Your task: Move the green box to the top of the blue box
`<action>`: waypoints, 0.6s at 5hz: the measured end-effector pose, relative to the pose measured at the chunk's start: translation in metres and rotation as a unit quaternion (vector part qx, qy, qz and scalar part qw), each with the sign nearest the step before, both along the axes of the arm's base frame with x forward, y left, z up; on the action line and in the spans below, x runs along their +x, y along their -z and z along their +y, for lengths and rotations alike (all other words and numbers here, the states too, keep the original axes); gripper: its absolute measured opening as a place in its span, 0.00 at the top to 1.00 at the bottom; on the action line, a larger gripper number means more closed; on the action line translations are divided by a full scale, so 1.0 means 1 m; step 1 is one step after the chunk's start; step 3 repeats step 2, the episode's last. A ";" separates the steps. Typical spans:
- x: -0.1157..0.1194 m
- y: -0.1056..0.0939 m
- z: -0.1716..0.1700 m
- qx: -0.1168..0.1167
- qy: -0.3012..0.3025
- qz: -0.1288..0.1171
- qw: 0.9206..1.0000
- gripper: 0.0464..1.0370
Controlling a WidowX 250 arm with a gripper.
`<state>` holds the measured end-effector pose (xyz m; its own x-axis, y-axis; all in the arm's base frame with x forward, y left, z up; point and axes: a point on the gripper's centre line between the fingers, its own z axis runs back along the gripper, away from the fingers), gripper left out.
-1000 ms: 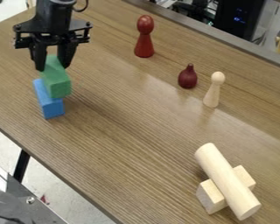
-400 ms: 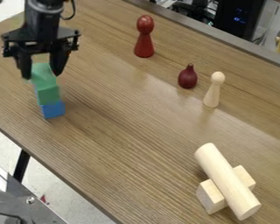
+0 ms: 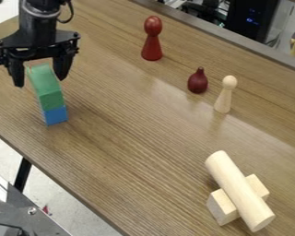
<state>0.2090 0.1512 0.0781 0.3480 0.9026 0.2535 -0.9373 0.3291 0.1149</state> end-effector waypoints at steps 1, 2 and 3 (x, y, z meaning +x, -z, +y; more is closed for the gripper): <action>0.003 -0.018 -0.004 -0.009 -0.001 -0.019 1.000 0.04; 0.010 -0.052 -0.010 -0.017 0.001 -0.065 0.998 0.04; 0.010 -0.052 -0.010 -0.017 0.001 -0.065 0.998 0.04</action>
